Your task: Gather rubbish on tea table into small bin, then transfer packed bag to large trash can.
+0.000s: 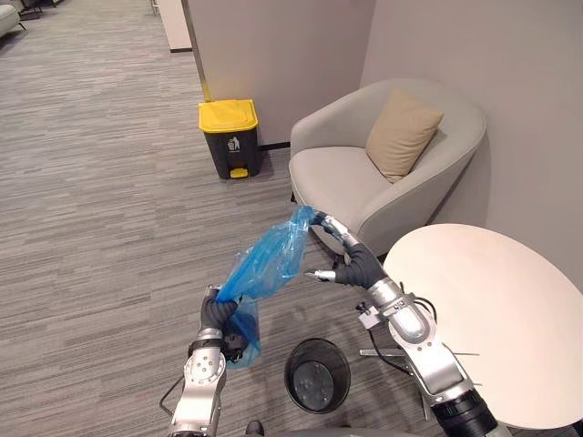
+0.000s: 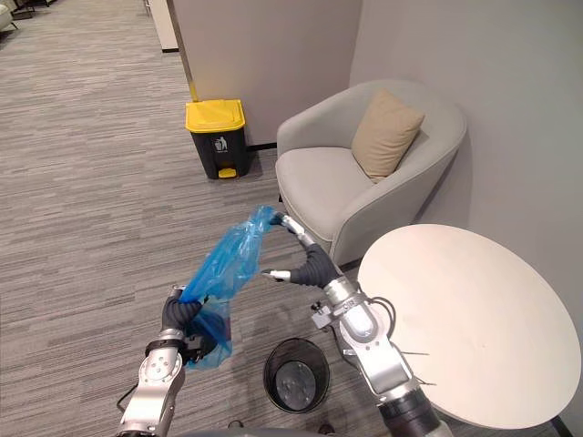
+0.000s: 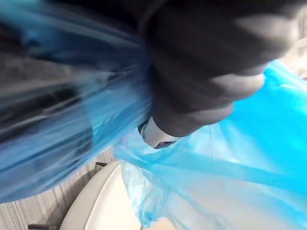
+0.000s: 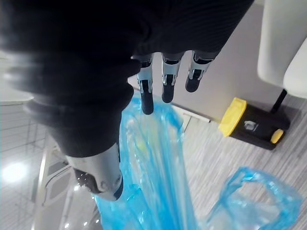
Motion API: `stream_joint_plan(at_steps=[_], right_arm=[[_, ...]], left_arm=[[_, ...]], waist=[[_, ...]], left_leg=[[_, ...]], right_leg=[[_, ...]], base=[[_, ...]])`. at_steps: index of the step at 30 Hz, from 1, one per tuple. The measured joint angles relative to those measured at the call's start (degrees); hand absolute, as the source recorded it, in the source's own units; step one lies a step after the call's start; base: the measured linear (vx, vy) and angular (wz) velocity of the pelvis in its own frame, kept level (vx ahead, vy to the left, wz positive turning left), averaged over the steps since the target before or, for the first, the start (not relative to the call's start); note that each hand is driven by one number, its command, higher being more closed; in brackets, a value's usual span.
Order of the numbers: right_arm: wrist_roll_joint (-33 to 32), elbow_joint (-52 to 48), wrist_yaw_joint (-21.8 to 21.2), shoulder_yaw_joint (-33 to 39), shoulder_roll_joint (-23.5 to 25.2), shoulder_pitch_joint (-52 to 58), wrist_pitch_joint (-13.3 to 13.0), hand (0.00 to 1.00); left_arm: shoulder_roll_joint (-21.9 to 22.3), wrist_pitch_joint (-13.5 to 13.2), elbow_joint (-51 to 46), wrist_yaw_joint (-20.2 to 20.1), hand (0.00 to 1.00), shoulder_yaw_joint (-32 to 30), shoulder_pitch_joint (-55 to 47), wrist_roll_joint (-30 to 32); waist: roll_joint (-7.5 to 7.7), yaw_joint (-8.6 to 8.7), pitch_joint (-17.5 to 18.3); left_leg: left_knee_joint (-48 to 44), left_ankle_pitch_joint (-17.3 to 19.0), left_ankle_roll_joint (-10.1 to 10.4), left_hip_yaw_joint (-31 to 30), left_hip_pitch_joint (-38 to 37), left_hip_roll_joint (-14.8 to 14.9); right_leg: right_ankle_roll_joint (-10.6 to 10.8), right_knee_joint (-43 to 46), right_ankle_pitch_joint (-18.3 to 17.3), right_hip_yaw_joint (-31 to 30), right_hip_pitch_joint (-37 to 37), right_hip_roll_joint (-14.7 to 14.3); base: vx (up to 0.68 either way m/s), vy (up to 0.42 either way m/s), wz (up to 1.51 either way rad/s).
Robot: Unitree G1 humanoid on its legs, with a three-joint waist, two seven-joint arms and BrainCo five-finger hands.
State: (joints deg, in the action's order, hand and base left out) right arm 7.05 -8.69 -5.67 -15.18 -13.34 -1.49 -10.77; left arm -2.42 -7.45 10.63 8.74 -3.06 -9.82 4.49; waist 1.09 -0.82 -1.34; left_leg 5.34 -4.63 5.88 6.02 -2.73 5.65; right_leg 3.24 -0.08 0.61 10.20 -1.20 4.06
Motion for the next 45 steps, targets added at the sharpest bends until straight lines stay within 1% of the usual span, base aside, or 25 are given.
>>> stream_joint_plan(at_steps=[2,7,9,13,19,20,24,27,30,33,37,40,42,44,45], right_arm=[[0.3,0.0,0.5,3.1,0.1,1.9,0.0,0.0],[0.2,0.6,1.0,10.8,1.9,6.5,0.1,0.0],[-0.4,0.7,1.0,13.0,2.0,8.2,0.2,0.0],[-0.9,3.4,1.0,15.4,2.6,9.3,0.5,0.0],[-2.3,14.2,2.1,21.4,6.8,10.7,1.6,0.0],[-2.6,16.8,2.7,22.8,7.5,10.9,2.2,0.0],[-4.6,23.4,4.8,26.1,9.4,11.7,2.7,0.0],[-5.1,25.8,6.3,26.4,10.0,13.4,3.7,0.0],[-6.0,26.5,6.8,26.6,11.1,14.6,4.5,0.0],[-6.5,28.0,6.9,26.6,11.4,14.8,4.7,0.0],[-6.4,27.8,6.9,26.0,11.9,14.9,4.7,0.0],[-6.2,26.7,7.0,25.6,11.9,14.6,4.8,0.0],[-5.7,23.7,7.6,24.8,11.9,14.5,4.9,0.0],[-5.1,21.2,8.5,23.6,11.8,14.0,4.9,0.0],[-4.9,20.6,8.8,23.3,11.8,13.9,4.8,0.0]], left_arm=[[0.2,0.0,0.9,-0.1,1.0,-1.1,-0.5,0.1],[0.5,0.3,3.8,-1.3,1.0,-5.2,-2.3,0.1],[0.7,0.5,5.5,-2.2,1.0,-6.5,-2.8,0.1],[0.5,0.7,8.1,-2.6,1.0,-6.5,-3.2,0.0],[-0.1,0.8,11.3,-3.7,1.0,-6.9,-4.2,-0.4],[-0.1,0.9,12.5,-3.8,1.0,-7.4,-4.3,-0.4],[-0.1,1.3,14.6,-3.8,1.0,-8.9,-5.0,-0.5],[0.0,2.1,14.9,-3.8,1.0,-8.9,-5.8,-0.5],[0.2,2.2,16.2,-4.0,1.0,-8.9,-6.2,-1.3],[0.6,2.3,17.1,-4.9,1.0,-8.9,-7.0,-1.5],[1.5,2.6,17.1,-5.0,1.0,-8.9,-8.0,-1.5],[1.9,2.6,16.8,-5.0,1.0,-8.6,-8.0,-1.5],[1.9,2.6,15.7,-5.0,1.0,-8.5,-7.7,-1.5],[1.8,2.6,12.9,-4.9,1.0,-8.5,-6.4,-1.5],[1.8,2.6,11.4,-4.9,1.0,-8.4,-5.7,-1.6]], waist=[[-0.11,-0.03,-0.1],[-0.35,0.06,-0.2],[-0.38,0.08,-0.3],[-0.37,0.11,-0.3],[-0.64,0.22,-0.4],[-0.72,0.23,-0.5],[-1.1,0.29,-0.7],[-1.23,0.27,-0.8],[-1.33,0.23,-0.8],[-1.35,0.15,-0.8],[-1.41,-0.16,-1.2],[-1.12,-0.38,-2.8],[-0.85,-0.18,-3.9],[-0.43,-0.38,-5.9],[-0.22,-0.53,-6.6]], left_leg=[[0.0,0.0,0.0,0.0,0.0,0.0],[0.0,0.1,-0.1,0.0,0.0,-0.1],[0.0,0.1,-0.1,0.0,0.0,-0.2],[0.0,0.1,-0.1,-0.1,0.0,-0.1],[0.0,0.1,-0.1,-0.4,0.3,-0.2],[0.0,0.1,0.0,-0.4,0.3,-0.2],[0.0,0.2,0.1,-0.4,0.2,-0.2],[0.0,0.3,0.1,-0.4,0.1,-0.1],[0.0,0.3,0.2,-0.4,-0.1,-0.1],[0.0,0.3,0.1,0.0,-0.1,-0.1],[-0.9,0.8,0.1,1.4,-0.1,0.1],[-6.1,4.0,0.1,3.0,2.3,0.5],[-11.1,5.8,-0.3,4.2,6.1,1.3],[-17.1,8.1,-0.3,4.4,10.0,2.2],[-20.2,9.2,-0.7,4.2,12.0,2.5]], right_leg=[[0.0,0.0,0.0,0.0,0.4,0.0],[0.1,0.0,-0.1,0.0,0.4,0.1],[0.1,-0.1,-0.1,0.1,0.4,0.2],[0.1,-0.1,-0.1,0.1,0.3,0.2],[0.1,-0.3,-0.1,0.5,0.3,0.2],[0.1,-0.4,-0.1,0.5,0.2,0.2],[0.1,-0.6,-0.1,0.6,0.0,0.2],[0.1,-0.8,-0.1,0.6,-0.2,0.1],[0.1,-0.8,-0.1,0.6,-0.4,0.1],[0.1,-0.4,-0.1,0.3,-0.4,0.1],[0.2,1.3,-0.5,-1.0,0.8,0.2],[0.2,6.1,-2.7,-2.4,4.3,0.8],[-0.1,10.5,-3.8,-3.0,7.8,1.3],[-0.2,14.9,-5.1,-3.7,11.0,1.4],[-0.2,17.0,-5.7,-3.9,12.4,1.4]], base=[[0.0,0.0,0.0],[0.0,0.0,0.0],[0.0,0.0,0.0],[0.0,0.0,0.0],[0.0,0.0,0.03],[0.0,0.0,0.0],[0.0,0.0,0.0],[0.0,0.0,0.0],[0.0,0.0,0.0],[0.0,0.0,-0.04],[-0.02,0.004,-0.19],[-0.1,0.006,-0.26],[-0.07,-0.011,-0.19],[-0.08,-0.023,-0.11],[-0.12,-0.001,-0.03]])
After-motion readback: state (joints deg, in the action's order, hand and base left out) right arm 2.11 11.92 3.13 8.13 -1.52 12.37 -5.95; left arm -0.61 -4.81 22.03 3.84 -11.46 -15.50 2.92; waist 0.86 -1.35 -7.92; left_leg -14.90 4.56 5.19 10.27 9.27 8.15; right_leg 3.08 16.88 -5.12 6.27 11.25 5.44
